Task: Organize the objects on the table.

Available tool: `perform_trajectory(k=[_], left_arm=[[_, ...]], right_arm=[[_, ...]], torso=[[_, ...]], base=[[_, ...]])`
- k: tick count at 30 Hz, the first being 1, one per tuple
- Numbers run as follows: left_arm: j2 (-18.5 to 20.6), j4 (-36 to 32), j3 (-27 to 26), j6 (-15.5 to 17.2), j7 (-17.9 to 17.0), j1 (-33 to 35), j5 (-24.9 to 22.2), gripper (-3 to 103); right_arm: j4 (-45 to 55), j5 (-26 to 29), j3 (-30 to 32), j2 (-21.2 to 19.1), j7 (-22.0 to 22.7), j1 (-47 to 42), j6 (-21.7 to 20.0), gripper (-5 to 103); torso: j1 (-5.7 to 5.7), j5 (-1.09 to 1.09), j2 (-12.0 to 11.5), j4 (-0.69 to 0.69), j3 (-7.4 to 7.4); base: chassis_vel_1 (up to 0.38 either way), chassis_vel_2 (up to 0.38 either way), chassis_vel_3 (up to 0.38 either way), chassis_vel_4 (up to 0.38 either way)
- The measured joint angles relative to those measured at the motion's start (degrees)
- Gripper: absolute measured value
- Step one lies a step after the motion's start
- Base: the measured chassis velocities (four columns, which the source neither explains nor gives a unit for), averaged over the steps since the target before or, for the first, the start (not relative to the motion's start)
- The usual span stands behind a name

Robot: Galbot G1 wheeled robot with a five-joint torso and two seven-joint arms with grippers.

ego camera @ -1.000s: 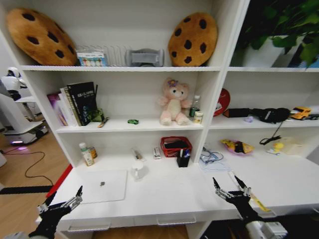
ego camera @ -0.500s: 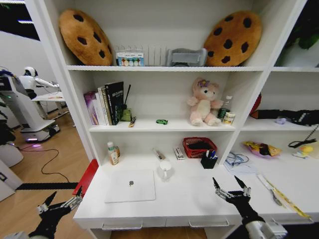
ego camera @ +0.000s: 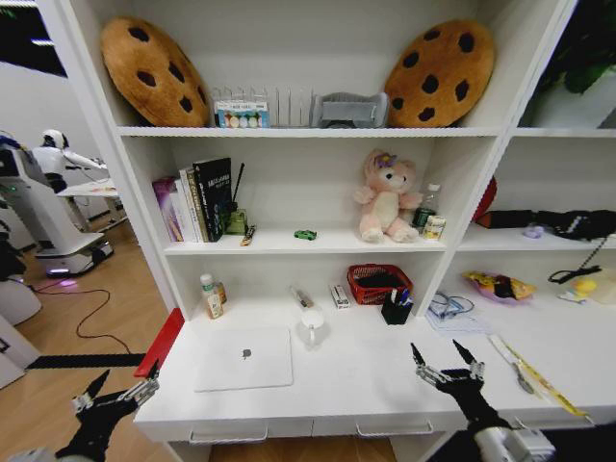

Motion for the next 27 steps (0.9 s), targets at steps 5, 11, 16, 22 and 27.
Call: perform_trajectory(k=[5,11,16,22,27], left_arm=[[0.00,0.00,0.00,0.00,0.00,0.00,0.00,100],[0.00,0.00,-0.01,0.00,0.01,0.00,0.00,100],[0.00,0.00,-0.02,0.00,0.00,0.00,0.00,100],[0.00,0.00,-0.02,0.00,0.00,0.00,0.00,100],[0.00,0.00,-0.01,0.00,-0.01,0.00,0.00,100]], right_arm=[[0.00,0.00,0.00,0.00,0.00,0.00,0.00,100],[0.00,0.00,-0.01,0.00,0.00,0.00,0.00,100],[0.00,0.00,-0.01,0.00,0.00,0.00,0.00,100],[0.00,0.00,-0.01,0.00,0.00,-0.01,0.00,100],[0.00,0.00,-0.02,0.01,0.00,-0.01,0.00,100]], torso=[[-0.01,0.00,0.00,0.01,-0.01],[-0.02,0.07,0.02,0.01,-0.01],[-0.02,-0.01,0.02,0.02,-0.01],[-0.03,-0.05,0.02,0.01,-0.02],[-0.04,-0.03,0.02,0.01,-0.03]], base=[[0.135,-0.152,-0.154,0.148],[0.218,-0.215,-0.209,0.245],[0.279,-0.281,-0.297,0.287],[0.345,-0.341,-0.352,0.356],[0.385,-0.357,-0.362,0.363]])
